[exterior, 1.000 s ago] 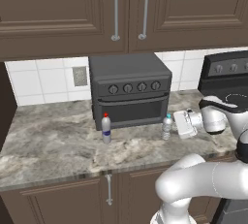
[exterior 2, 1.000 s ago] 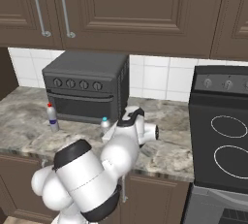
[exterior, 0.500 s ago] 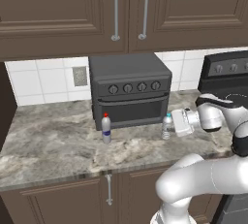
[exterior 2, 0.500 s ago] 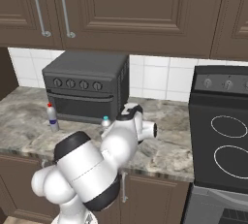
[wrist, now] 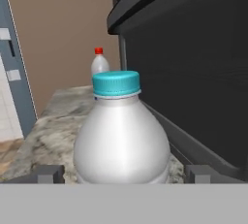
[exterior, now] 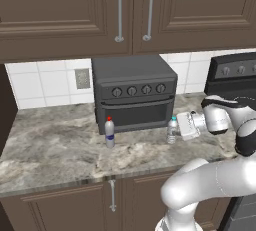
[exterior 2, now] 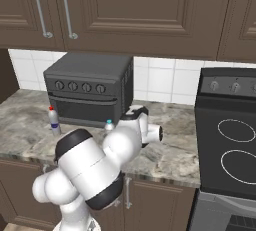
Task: Take the bottled waters from the counter and place them in the freezer to freeze. Close the freezer door after placing the bottles.
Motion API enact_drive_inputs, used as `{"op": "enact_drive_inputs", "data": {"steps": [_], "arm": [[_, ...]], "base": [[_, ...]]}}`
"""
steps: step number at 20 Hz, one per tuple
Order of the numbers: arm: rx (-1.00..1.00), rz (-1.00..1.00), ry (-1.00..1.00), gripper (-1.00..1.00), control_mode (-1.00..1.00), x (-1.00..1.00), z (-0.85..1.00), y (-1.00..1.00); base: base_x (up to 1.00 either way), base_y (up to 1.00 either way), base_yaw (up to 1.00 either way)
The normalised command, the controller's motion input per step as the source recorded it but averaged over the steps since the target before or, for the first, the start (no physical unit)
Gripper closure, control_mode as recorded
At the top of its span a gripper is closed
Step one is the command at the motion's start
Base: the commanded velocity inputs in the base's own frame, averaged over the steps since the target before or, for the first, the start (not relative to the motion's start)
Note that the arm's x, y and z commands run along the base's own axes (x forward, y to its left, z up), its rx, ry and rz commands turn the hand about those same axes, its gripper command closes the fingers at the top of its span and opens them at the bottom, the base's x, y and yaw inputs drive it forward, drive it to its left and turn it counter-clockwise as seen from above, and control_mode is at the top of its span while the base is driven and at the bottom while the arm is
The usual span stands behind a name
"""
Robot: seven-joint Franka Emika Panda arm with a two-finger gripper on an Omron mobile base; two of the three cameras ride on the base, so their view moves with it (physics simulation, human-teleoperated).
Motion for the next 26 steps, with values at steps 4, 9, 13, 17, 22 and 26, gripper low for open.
{"op": "enact_drive_inputs", "data": {"steps": [4, 9, 13, 17, 22, 26], "arm": [[0.0, 0.0, 0.0, 1.0, -1.0, 0.0, 0.0, 0.0], [0.0, 0.0, 0.02, 1.0, -1.0, -0.07, 0.0, 0.15], [0.01, 0.0, 0.03, 1.0, -1.0, -0.17, 0.12, 0.27], [0.07, 0.0, 0.0, 1.0, -1.0, -0.51, 0.66, 0.09], [0.0, 0.0, 0.0, 1.0, -1.0, -0.56, 0.96, 0.29], [-0.06, 0.02, 0.0, 1.0, -1.0, -0.74, 1.0, 0.48]], "base": [[0.0, 0.0, 0.0], [0.0, 0.0, 0.0], [0.0, 0.0, 0.0], [0.0, 0.0, 0.0], [0.0, 0.0, 0.0], [0.0, 0.0, 0.0]]}}
